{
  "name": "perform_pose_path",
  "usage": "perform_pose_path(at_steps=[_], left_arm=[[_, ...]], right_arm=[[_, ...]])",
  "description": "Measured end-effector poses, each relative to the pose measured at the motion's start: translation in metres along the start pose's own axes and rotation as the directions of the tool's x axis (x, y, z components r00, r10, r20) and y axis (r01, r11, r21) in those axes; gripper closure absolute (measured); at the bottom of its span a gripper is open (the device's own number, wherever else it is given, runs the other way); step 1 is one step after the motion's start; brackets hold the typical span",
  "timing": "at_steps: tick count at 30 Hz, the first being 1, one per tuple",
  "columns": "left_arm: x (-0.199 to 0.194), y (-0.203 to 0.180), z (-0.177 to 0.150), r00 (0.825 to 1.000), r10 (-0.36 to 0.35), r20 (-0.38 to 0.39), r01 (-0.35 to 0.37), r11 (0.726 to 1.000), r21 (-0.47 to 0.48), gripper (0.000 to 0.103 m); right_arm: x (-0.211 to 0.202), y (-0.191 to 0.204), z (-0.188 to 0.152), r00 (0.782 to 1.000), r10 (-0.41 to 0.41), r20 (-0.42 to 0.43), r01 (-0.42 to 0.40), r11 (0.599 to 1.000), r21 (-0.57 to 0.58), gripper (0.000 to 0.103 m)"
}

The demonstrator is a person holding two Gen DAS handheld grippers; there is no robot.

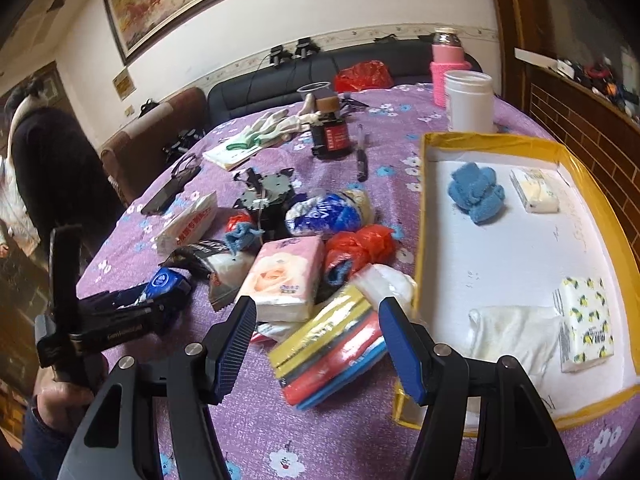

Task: Organize soft objects
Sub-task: 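Grasp the blue Vinda tissue pack with the left gripper while the right grasps the pink rose tissue pack, then set the pink rose tissue pack down on the table with the right gripper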

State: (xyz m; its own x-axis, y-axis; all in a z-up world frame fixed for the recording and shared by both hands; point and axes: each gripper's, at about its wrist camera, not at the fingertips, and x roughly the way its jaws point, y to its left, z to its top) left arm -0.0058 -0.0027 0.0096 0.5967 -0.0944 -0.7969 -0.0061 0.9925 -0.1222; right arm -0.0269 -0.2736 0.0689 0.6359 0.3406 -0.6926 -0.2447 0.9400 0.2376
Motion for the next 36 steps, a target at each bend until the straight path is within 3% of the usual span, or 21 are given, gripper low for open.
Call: perform_pose_path(at_steps=[6, 12, 13, 14, 18, 21, 25, 30, 36], left_arm=[[-0.004, 0.014, -0.001, 0.999, -0.037, 0.016, 0.038, 0.997, -0.067, 0.051], [-0.004, 0.014, -0.001, 0.999, -0.043, 0.017, 0.044, 0.997, -0.070, 0.051], [-0.004, 0.014, -0.001, 0.999, -0.044, 0.017, 0.045, 0.996, -0.071, 0.051], [-0.004, 0.015, -0.001, 0.999, -0.046, 0.017, 0.047, 0.996, -0.072, 0.051], [-0.004, 0.016, -0.001, 0.998, -0.056, 0.020, 0.058, 0.995, -0.079, 0.051], [-0.004, 0.016, 0.000, 0.998, -0.056, 0.019, 0.058, 0.995, -0.078, 0.051], [-0.005, 0.013, -0.002, 0.999, -0.036, 0.011, 0.036, 0.998, -0.059, 0.051], [-0.011, 0.009, -0.012, 1.000, -0.007, -0.007, 0.007, 1.000, -0.004, 0.051], [-0.011, 0.008, -0.012, 1.000, -0.003, -0.005, 0.003, 1.000, 0.004, 0.051]], right_arm=[[0.028, 0.025, 0.007, 0.999, -0.008, -0.050, 0.004, 0.997, -0.077, 0.033], [0.066, 0.037, 0.009, 0.991, -0.097, -0.093, 0.086, 0.989, -0.116, 0.033], [0.069, 0.036, 0.007, 0.992, -0.090, -0.091, 0.080, 0.991, -0.109, 0.038], [0.068, 0.036, 0.005, 0.992, -0.084, -0.092, 0.074, 0.991, -0.107, 0.045], [0.045, 0.037, -0.003, 0.998, -0.039, -0.051, 0.033, 0.994, -0.105, 0.046], [0.027, 0.049, -0.023, 0.995, 0.056, -0.077, -0.067, 0.986, -0.153, 0.046], [0.028, 0.067, -0.049, 0.982, 0.123, -0.143, -0.153, 0.963, -0.220, 0.045], [0.032, 0.083, -0.059, 0.978, 0.105, -0.179, -0.157, 0.938, -0.308, 0.042], [0.010, 0.073, -0.054, 0.988, 0.065, -0.143, -0.108, 0.941, -0.322, 0.031]])
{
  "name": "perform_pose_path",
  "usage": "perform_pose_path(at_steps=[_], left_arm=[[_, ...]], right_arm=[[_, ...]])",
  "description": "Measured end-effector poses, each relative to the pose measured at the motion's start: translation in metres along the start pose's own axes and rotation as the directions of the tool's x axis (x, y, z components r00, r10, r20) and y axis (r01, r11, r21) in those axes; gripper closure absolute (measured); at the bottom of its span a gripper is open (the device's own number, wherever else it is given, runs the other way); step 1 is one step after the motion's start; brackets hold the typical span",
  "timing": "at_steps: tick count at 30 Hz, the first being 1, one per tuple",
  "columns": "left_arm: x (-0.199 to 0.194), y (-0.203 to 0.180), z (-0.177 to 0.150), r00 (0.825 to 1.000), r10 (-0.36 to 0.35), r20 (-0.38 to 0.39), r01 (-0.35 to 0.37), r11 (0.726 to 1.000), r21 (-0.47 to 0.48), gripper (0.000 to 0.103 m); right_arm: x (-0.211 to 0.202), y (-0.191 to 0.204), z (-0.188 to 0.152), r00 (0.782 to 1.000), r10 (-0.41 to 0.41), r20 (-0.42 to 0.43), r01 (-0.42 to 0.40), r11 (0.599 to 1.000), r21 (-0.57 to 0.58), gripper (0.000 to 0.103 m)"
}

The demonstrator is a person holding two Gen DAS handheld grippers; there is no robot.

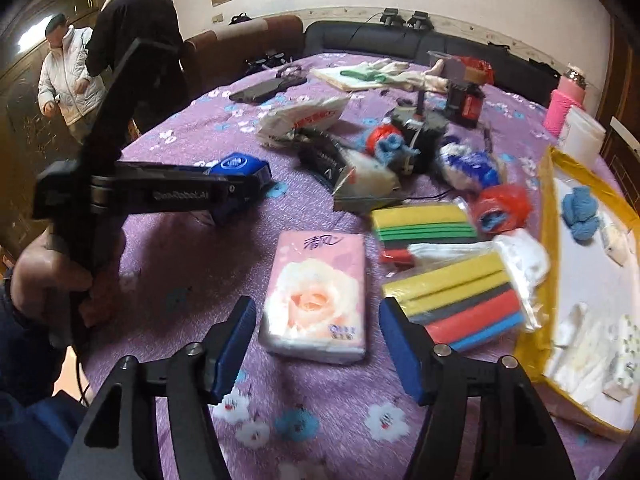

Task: Organize soft objects
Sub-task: 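Set the pink rose tissue pack down on the table with the right gripper, then grasp the bag of colored foam strips with the right gripper while the left holds the Vinda pack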

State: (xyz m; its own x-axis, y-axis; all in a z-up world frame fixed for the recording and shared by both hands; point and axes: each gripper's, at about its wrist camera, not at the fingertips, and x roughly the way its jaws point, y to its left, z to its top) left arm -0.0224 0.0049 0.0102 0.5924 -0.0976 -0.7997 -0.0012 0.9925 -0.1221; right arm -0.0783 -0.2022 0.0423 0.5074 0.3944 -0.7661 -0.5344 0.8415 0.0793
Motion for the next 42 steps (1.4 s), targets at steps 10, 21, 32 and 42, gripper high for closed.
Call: perform_pose_path(at_steps=[10, 21, 32, 42], left_arm=[[-0.001, 0.004, 0.000, 1.000, -0.025, 0.005, 0.026, 1.000, -0.016, 0.051], [-0.002, 0.004, 0.001, 0.999, -0.043, 0.009, 0.043, 0.999, -0.019, 0.051], [-0.003, 0.000, 0.002, 0.998, -0.054, 0.029, 0.054, 0.999, 0.000, 0.051], [-0.001, -0.003, 0.001, 0.999, -0.034, 0.019, 0.034, 0.999, 0.012, 0.051]], right_arm=[[0.006, -0.058, -0.001, 0.995, 0.038, -0.094, -0.003, 0.937, 0.350, 0.021], [0.032, -0.059, 0.039, 0.993, -0.092, -0.073, 0.111, 0.935, 0.337, 0.024], [0.031, -0.055, 0.025, 0.993, -0.109, -0.037, 0.115, 0.959, 0.261, 0.056], [0.031, -0.043, 0.034, 0.991, -0.104, 0.087, 0.083, 0.974, 0.210, 0.056]])
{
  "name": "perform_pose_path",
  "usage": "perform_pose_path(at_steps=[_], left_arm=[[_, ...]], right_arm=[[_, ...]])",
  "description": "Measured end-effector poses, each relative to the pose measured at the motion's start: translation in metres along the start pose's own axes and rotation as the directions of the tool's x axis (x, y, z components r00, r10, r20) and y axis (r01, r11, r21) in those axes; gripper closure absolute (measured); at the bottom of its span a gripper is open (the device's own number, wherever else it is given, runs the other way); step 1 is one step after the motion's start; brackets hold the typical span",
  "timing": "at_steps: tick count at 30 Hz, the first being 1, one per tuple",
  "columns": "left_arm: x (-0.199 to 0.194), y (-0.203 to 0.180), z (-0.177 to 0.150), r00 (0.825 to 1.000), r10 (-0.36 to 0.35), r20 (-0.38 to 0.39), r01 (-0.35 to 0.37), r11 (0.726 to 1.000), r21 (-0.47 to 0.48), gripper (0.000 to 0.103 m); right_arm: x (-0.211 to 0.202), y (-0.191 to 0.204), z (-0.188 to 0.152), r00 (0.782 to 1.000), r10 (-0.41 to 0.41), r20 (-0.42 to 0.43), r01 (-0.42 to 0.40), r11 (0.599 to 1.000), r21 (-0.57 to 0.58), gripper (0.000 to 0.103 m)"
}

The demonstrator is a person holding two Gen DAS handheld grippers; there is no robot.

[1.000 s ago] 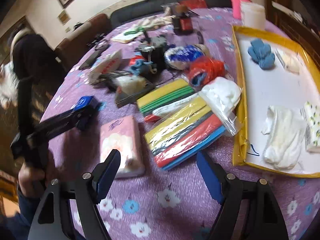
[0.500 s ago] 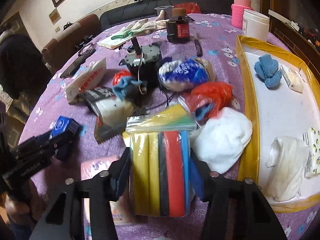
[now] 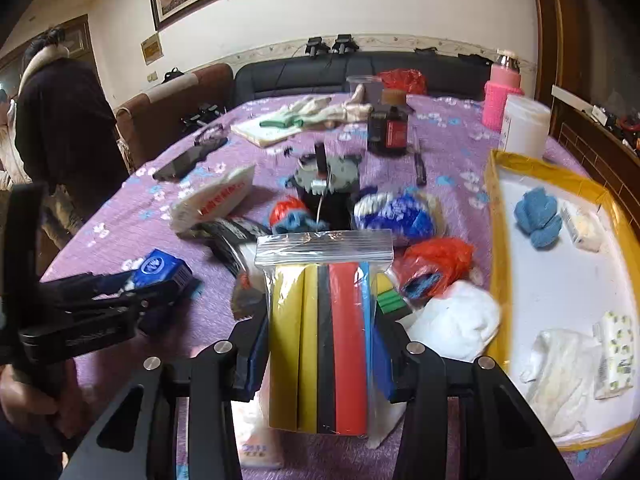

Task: Organize soft objects
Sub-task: 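Grasp the bag of colored foam strips with the right gripper while the left holds the Vinda pack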

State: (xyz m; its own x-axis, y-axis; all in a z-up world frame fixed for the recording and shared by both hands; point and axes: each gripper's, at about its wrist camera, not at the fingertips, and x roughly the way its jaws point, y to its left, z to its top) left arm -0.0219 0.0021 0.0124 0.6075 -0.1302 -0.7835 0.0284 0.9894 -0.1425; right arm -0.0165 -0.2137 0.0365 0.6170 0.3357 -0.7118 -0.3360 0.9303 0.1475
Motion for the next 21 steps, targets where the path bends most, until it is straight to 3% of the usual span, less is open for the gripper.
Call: perform_pose_path(at_steps=[14, 21], left_arm=[[0.006, -0.010, 0.001, 0.998, 0.055, -0.023, -0.053, 0.997, 0.052, 0.051], [0.008, -0.011, 0.001, 0.998, 0.063, -0.025, -0.062, 0.996, 0.061, 0.049]], right_arm=[[0.011, -0.021, 0.000, 1.000, -0.011, 0.001, 0.011, 0.998, 0.067, 0.057], [0.000, -0.017, 0.000, 0.998, -0.007, 0.065, 0.004, 0.999, 0.050, 0.057]])
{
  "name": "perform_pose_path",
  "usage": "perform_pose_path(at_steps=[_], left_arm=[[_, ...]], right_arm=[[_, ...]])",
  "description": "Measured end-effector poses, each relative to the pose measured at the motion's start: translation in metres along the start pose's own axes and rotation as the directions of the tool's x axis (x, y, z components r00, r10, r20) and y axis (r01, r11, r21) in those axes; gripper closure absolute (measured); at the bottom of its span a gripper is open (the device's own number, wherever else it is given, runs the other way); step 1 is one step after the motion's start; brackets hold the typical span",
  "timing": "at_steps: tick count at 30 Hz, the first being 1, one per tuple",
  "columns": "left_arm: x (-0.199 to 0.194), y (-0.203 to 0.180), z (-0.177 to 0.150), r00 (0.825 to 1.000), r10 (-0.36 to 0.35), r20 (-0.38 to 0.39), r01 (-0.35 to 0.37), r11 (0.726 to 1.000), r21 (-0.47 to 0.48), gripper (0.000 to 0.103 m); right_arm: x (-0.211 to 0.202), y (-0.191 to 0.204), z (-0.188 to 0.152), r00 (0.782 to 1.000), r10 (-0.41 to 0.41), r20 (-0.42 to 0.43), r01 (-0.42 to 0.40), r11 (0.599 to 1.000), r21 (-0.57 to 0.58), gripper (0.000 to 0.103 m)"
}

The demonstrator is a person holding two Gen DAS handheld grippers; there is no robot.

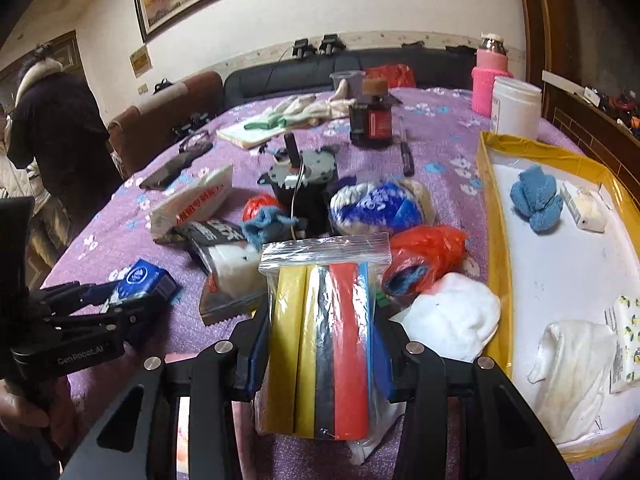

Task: Organize soft objects
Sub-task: 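Grasp the bag of colored foam strips with the right gripper while the left holds the Vinda pack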

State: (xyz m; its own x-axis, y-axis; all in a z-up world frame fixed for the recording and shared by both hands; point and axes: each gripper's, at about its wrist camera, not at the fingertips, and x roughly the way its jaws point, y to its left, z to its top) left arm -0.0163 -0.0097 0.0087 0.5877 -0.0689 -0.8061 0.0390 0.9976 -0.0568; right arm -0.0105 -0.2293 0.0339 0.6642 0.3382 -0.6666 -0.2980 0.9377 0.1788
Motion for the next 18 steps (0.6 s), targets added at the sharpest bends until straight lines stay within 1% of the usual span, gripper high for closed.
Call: perform_pose_path(at_steps=[5, 10, 18], left_arm=[[0.0008, -0.0001, 0.0004, 1.000, 0.004, 0.000, -0.004, 1.000, 0.002, 0.049], [-0.0023, 0.0076, -0.0004, 1.000, -0.019, 0.018, 0.019, 0.999, -0.038, 0.052], [-0.0057, 0.0089, -0.0010, 0.999, -0.008, 0.033, 0.010, 0.999, -0.048, 0.052]], right_arm=[[-0.0013, -0.0010, 0.0001, 1.000, 0.016, 0.010, -0.016, 1.000, 0.006, 0.057], [-0.0025, -0.0016, 0.0002, 1.000, 0.025, 0.018, -0.026, 1.000, 0.009, 0.057], [-0.0045, -0.0043, 0.0004, 0.999, 0.030, 0.029, -0.031, 0.999, 0.022, 0.057]])
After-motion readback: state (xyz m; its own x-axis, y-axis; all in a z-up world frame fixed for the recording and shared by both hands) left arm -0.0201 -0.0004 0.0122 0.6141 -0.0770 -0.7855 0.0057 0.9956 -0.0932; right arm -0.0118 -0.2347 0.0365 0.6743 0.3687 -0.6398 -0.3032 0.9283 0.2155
